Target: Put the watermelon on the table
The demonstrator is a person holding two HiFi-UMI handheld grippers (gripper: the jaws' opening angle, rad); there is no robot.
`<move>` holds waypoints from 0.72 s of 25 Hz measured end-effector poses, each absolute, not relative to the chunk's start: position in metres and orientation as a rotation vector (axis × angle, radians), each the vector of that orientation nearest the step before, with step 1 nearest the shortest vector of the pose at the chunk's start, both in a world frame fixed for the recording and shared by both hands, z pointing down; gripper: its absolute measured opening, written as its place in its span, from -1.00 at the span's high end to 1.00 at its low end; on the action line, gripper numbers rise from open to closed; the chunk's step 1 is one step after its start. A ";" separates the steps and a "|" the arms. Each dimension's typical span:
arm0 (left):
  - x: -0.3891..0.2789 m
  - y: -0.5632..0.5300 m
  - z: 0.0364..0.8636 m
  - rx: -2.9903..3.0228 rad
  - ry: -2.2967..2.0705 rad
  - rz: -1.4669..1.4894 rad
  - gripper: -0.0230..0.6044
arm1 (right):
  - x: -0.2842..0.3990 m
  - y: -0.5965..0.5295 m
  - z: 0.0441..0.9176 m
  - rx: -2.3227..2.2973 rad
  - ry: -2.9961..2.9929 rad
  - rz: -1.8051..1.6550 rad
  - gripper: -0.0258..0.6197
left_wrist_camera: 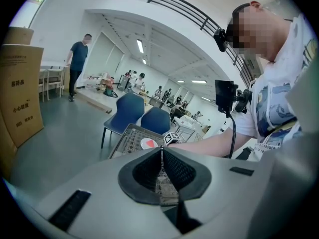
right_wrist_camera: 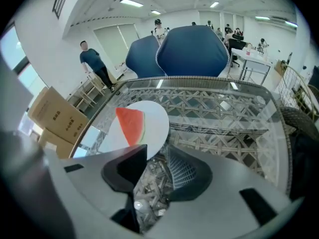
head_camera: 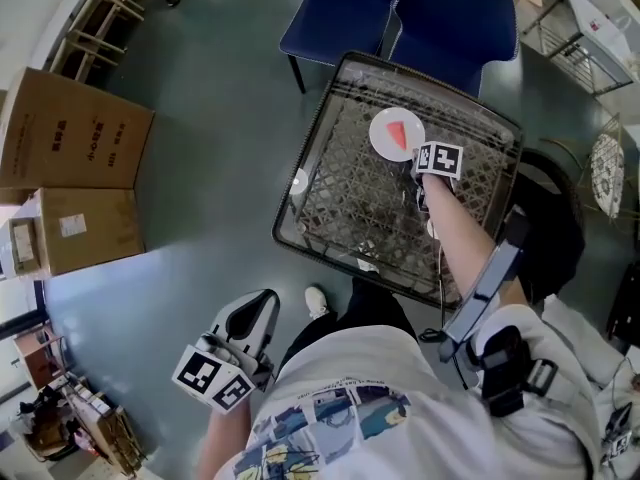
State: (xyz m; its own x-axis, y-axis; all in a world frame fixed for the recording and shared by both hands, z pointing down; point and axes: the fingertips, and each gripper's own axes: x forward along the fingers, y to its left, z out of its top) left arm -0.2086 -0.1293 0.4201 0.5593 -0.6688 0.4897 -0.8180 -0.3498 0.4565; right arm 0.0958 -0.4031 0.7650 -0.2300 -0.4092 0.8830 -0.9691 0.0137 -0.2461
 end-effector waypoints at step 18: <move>-0.279 -0.054 0.386 2.366 -1.063 0.241 0.86 | -0.068 -0.158 0.591 0.851 -2.124 0.717 0.85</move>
